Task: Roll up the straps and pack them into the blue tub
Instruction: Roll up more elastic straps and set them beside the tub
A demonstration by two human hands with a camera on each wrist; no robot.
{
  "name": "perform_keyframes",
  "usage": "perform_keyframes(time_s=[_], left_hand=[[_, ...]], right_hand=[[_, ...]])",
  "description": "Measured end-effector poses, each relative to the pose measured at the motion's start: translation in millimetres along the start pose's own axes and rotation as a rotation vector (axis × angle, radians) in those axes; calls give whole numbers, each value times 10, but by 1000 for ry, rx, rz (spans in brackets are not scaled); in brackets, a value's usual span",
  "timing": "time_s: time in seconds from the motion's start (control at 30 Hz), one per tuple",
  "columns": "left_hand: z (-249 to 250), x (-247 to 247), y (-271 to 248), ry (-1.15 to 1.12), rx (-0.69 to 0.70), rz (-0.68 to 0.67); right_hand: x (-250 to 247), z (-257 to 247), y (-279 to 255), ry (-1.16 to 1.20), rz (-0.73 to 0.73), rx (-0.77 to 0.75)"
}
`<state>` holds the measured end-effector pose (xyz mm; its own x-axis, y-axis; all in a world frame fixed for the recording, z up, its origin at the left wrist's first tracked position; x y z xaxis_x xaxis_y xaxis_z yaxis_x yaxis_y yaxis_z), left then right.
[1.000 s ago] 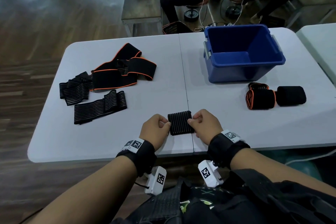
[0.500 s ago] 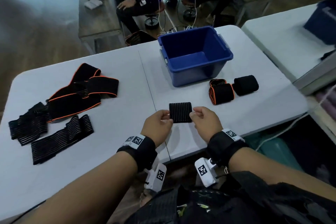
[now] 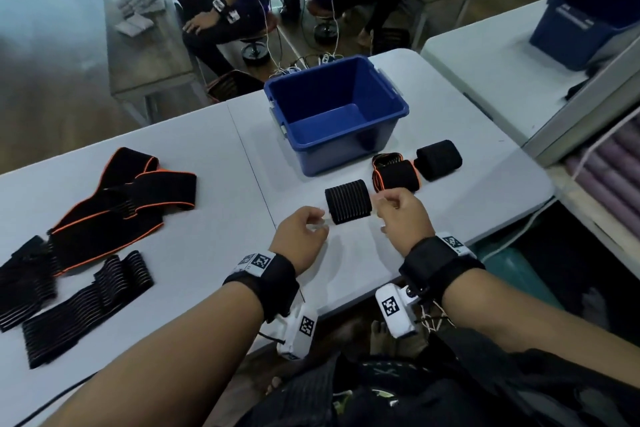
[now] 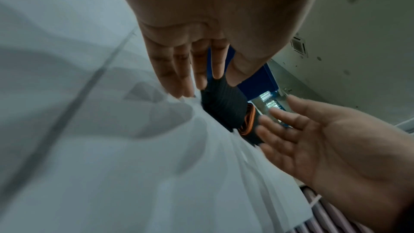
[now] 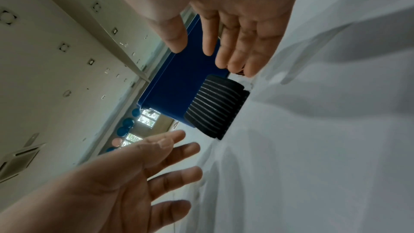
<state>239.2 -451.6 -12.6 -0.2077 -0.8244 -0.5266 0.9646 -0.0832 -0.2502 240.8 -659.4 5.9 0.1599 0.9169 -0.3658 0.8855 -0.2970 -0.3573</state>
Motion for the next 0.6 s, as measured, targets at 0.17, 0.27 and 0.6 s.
perform_keyframes(time_s=[0.17, 0.27, 0.6], left_hand=[[-388, -419, -170, 79, -65, 114], [-638, -795, -350, 142, -102, 255], [-1541, -1945, -1138, 323, -507, 688]], right_hand=[[345, -171, -217, -20, -180, -88], [696, -262, -371, -101, -342, -134], [1550, -378, -833, -301, -679, -200]])
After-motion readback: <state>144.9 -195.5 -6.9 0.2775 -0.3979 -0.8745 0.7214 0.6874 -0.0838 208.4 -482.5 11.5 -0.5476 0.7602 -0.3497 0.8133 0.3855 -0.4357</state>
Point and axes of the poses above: each hand's wrist, its own y-axis towards the middle knuckle, its own x-axis out of the palm, z = x × y, the point moved 1 cm from there along y, towards the middle knuckle, and after that the axes turned 5 degrees about x, right-handed, at the moved point
